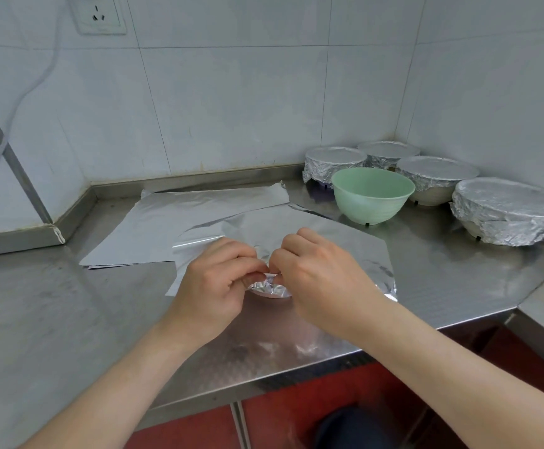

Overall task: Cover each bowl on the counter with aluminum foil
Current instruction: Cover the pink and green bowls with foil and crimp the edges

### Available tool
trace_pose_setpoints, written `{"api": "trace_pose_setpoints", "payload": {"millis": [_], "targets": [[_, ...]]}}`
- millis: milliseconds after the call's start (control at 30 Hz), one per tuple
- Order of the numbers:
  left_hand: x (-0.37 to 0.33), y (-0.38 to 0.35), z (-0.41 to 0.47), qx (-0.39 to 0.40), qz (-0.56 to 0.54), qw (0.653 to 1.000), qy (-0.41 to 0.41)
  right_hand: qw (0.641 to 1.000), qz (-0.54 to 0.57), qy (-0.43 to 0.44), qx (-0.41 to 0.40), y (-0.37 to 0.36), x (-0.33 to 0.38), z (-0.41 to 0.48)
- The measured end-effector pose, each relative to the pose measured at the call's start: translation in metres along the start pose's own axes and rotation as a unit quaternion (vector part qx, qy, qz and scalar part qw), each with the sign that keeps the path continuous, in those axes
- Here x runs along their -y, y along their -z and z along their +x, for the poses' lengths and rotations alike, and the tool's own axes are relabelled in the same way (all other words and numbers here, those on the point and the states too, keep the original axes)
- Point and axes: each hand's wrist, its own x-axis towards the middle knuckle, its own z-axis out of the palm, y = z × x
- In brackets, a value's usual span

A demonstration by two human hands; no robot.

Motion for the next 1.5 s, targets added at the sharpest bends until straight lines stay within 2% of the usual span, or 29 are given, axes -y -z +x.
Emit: {"api": "trace_pose_setpoints", "payload": {"millis": [67, 133, 233, 467, 633, 800, 1000, 1100, 1200, 1300, 1400, 1500], "targets": [[0.0, 0.003, -0.002, 0.011, -0.007, 0.999, 0.03, 0.999, 0.043, -0.017, 0.023, 0.001, -0.001, -0.002], [0.0, 0.009, -0.003, 0.035, 0.001, 0.998, 0.05, 0.988, 0.135, -0.054, 0.048, 0.008, -0.007, -0.003], [-0.001, 0.018, -0.002, 0.07, 0.01, 0.996, 0.047, 0.966, 0.229, -0.106, 0.061, 0.02, -0.021, -0.003], [-0.025, 0.006, 0.011, 0.043, 0.016, 0.998, 0.045, 0.948, 0.282, -0.135, 0.067, 0.023, -0.032, -0.006], [-0.026, -0.004, 0.015, 0.045, -0.005, 0.995, 0.086, 0.955, 0.261, -0.119, 0.076, 0.025, -0.036, -0.006], [-0.023, -0.005, 0.014, 0.055, -0.012, 0.996, 0.076, 0.971, 0.212, -0.075, 0.082, 0.024, -0.037, -0.009], [-0.02, -0.007, 0.012, 0.088, 0.089, 0.991, -0.037, 0.99, 0.133, -0.014, 0.05, 0.011, -0.033, -0.008], [-0.019, -0.009, 0.009, 0.101, 0.134, 0.984, -0.061, 0.997, 0.067, 0.012, 0.04, 0.0, -0.031, -0.008], [-0.018, -0.009, 0.009, 0.083, 0.142, 0.984, -0.066, 1.0, 0.011, -0.002, 0.015, -0.006, -0.024, -0.007], [-0.015, -0.005, 0.007, 0.072, 0.105, 0.99, -0.057, 1.0, 0.01, -0.019, 0.008, 0.0, -0.013, -0.006], [-0.008, 0.005, 0.003, 0.072, 0.055, 0.995, -0.033, 0.993, 0.064, -0.068, 0.066, 0.02, -0.009, -0.004], [0.003, 0.019, 0.0, 0.07, 0.005, 0.998, 0.007, 0.98, 0.071, -0.14, 0.122, 0.038, -0.018, -0.004]]}}
